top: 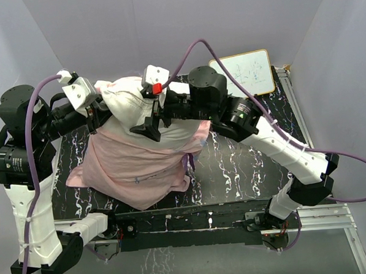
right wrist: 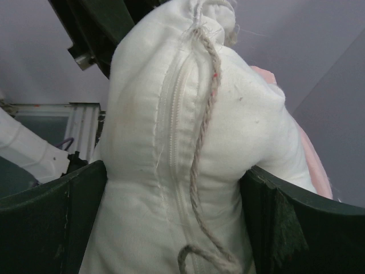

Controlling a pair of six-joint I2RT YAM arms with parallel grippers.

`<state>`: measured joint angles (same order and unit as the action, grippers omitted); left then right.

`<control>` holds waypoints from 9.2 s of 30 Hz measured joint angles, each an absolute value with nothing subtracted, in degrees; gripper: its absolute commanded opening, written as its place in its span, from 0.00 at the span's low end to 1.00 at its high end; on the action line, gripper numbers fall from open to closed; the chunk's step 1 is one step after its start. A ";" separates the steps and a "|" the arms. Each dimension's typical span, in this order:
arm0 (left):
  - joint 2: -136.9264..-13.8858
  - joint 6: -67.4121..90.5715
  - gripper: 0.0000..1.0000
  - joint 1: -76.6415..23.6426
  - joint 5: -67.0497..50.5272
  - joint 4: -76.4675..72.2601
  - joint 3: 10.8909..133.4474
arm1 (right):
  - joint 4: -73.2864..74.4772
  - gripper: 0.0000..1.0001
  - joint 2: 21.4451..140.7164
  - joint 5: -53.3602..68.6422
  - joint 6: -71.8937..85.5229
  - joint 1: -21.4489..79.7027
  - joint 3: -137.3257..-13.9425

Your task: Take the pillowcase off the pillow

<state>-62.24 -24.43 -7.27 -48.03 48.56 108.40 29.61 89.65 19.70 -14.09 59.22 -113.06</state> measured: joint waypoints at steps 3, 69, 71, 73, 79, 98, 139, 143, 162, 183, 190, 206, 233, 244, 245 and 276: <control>-63.07 -23.99 0.00 -7.22 -47.77 49.15 108.77 | 27.16 0.86 89.41 17.19 -16.01 59.31 -109.89; -67.18 -36.40 0.97 19.44 -24.03 31.88 70.83 | -11.03 0.08 56.42 8.62 12.75 22.50 -54.74; -68.62 -37.52 0.97 21.58 -23.57 34.48 72.53 | -9.37 0.08 56.77 2.55 13.10 20.75 -54.74; -69.87 -38.59 0.97 22.46 -24.25 37.71 73.78 | -7.57 0.08 57.45 -2.72 13.32 19.62 -54.50; -70.30 -45.93 0.97 22.28 -31.48 49.80 73.89 | -2.57 0.08 58.24 -10.41 13.72 19.25 -50.28; -87.66 -44.88 0.97 18.61 -35.00 34.87 63.96 | 2.52 0.08 58.67 -4.86 14.41 19.20 -49.87; -99.11 -49.78 0.00 36.62 -20.82 24.05 67.29 | 16.29 0.08 63.05 8.78 29.39 10.26 -78.04; -99.11 -52.47 0.00 40.25 -21.63 25.91 67.29 | 17.41 0.08 62.72 9.08 28.14 10.26 -78.19; -98.78 -65.39 0.58 43.55 -22.31 30.61 60.01 | 21.67 0.08 62.35 1.21 27.53 9.65 -81.21; -88.51 -69.76 0.97 26.79 -55.81 66.61 90.63 | -65.32 0.08 79.96 59.16 63.07 7.84 -83.81; -86.54 -80.07 0.97 18.13 -58.39 72.07 82.72 | -74.26 0.08 74.98 62.74 66.17 7.88 -80.73; -84.53 -99.29 0.97 12.23 -50.30 80.53 67.81 | -67.81 0.08 73.30 62.70 57.89 7.11 -79.81; -85.73 -77.06 0.00 3.84 -46.15 47.18 57.23 | -56.45 0.08 71.90 59.66 48.90 7.51 -78.96; -86.70 -61.73 0.00 19.99 -45.67 35.29 66.50 | -29.52 0.08 68.45 38.92 31.57 8.91 -79.29; -86.74 -60.64 0.00 21.04 -45.15 33.45 66.54 | -27.29 0.08 68.45 37.17 30.37 9.17 -79.29; -95.55 -56.34 0.00 35.64 -23.55 18.74 61.52 | -10.61 0.08 58.22 -18.02 5.28 8.91 -80.12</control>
